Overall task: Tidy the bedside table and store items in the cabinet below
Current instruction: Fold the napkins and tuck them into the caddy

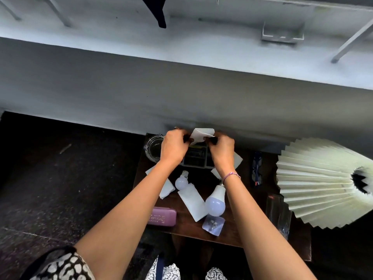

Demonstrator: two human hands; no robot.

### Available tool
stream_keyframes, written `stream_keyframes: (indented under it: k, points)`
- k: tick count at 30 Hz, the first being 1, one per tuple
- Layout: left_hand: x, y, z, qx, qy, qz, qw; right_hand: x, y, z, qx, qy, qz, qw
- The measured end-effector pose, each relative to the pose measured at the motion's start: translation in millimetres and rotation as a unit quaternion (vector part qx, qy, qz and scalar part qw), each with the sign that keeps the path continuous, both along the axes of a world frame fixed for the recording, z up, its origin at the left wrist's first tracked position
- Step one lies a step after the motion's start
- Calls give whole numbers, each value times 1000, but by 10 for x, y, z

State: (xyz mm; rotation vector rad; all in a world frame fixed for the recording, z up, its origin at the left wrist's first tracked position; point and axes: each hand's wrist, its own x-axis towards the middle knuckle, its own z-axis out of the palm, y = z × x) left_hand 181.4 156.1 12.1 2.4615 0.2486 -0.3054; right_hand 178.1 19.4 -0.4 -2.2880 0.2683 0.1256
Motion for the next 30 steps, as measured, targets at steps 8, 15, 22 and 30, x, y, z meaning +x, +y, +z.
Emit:
stream_keyframes:
  k: [8, 15, 22, 30]
  points:
    - [111, -11, -80, -23, 2, -29, 999, 49, 56, -22, -11, 0, -9, 1000]
    - [120, -30, -87, 41, -29, -56, 997, 1, 12, -18, -9, -5, -32, 999]
    - [48, 5, -125, 101, -12, -73, 992, -45, 87, -52, -22, 19, -4, 1000]
    - [-50, 78, -106, 66, -41, -37, 996, -86, 50, -11, -30, 13, 8, 999]
